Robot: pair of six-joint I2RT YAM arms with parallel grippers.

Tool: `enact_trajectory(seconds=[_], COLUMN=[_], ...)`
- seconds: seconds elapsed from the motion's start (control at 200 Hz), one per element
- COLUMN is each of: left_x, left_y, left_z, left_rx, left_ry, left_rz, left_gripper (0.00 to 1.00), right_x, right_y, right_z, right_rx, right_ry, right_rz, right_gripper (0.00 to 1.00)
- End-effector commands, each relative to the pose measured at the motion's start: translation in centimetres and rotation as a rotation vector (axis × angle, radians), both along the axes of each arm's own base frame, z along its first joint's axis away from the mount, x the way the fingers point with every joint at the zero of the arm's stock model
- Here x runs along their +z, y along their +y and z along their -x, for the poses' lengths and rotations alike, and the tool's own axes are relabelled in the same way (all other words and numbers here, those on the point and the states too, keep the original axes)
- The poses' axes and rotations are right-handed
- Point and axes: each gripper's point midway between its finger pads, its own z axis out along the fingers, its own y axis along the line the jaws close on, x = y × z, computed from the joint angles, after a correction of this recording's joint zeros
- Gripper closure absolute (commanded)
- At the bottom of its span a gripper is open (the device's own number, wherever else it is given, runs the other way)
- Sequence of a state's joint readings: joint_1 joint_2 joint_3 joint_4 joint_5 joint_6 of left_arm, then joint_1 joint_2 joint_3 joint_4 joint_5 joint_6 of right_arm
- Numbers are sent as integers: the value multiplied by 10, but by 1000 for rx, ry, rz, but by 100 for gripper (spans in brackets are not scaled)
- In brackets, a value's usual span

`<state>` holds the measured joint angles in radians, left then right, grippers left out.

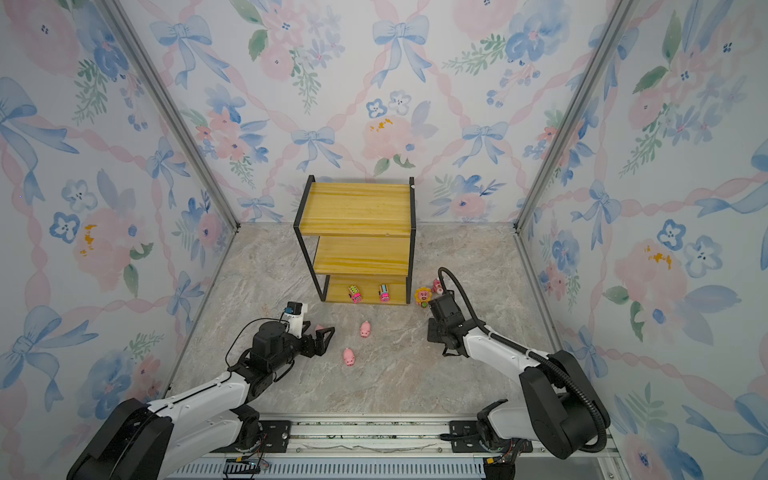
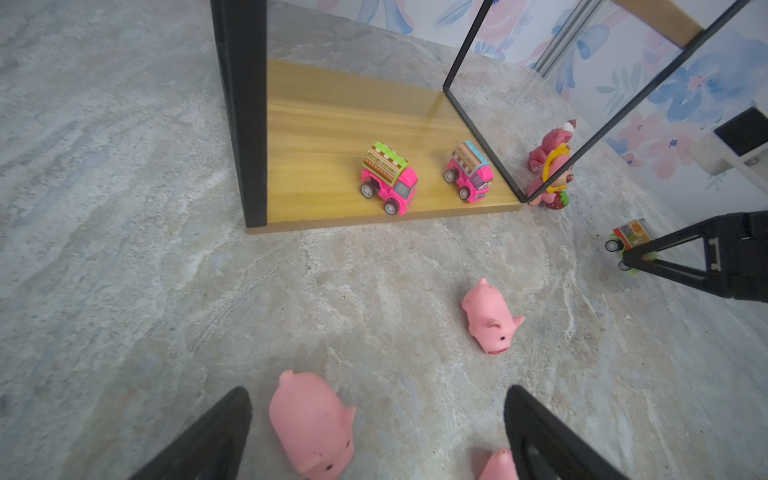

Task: Place and organize the plastic toys onto the shelf
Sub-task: 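Lower the right gripper onto the truck and close on it, then lift the truck and carry it with the right gripper toward the shelf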

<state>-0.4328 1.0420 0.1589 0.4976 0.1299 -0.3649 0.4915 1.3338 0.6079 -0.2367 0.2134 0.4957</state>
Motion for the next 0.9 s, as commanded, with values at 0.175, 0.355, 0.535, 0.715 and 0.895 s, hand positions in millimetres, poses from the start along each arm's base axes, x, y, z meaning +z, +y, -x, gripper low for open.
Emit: enact_trajectory(seconds=[0.175, 0.355, 0.535, 0.715, 0.895], left_x=[4, 1, 1, 9, 16], left_y=[5, 4, 6, 9, 17], left_z=[-3, -4, -5, -5, -4], left_rx=[23, 17, 34, 52, 82], left_ry=[0, 13, 18, 11, 10], left_rz=[7, 1, 5, 10, -5], left_gripper=[4, 5, 5, 5, 5], right_x=[3, 9, 6, 8, 29], right_y=[41, 79, 108, 141, 179], right_z=[11, 18, 21, 25, 26], right_rx=[149, 278, 359, 451, 537], right_ry=[-46, -90, -94, -120, -172], right_rz=[-15, -39, -54, -70, -91], right_gripper=[78, 78, 79, 79, 80])
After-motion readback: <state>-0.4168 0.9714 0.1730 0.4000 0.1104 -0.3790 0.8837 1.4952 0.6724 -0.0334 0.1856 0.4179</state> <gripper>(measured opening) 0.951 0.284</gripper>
